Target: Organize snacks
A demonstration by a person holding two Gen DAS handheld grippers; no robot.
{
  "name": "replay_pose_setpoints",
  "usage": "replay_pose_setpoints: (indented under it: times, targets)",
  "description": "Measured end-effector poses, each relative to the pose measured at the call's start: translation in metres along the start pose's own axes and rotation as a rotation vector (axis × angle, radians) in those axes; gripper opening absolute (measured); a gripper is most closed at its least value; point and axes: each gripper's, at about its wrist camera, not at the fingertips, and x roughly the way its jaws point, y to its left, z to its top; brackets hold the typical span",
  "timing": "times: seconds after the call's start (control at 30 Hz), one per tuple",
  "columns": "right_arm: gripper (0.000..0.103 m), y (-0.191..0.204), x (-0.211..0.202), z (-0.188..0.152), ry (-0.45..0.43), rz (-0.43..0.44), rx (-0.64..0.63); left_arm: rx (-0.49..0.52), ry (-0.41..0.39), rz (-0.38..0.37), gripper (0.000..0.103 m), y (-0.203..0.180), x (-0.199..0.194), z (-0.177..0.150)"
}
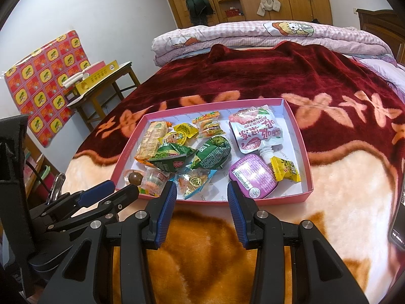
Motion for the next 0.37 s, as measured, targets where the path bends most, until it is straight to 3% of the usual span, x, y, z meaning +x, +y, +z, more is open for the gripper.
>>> replay_pose_setpoints:
  times: [0.37]
  targets:
    - [0.043, 0.0001, 0.0, -0.001, 0.0, -0.001, 0.0, -0.003, 0.002, 0.004, 0.043, 0.0036, -0.0011, 0.0016]
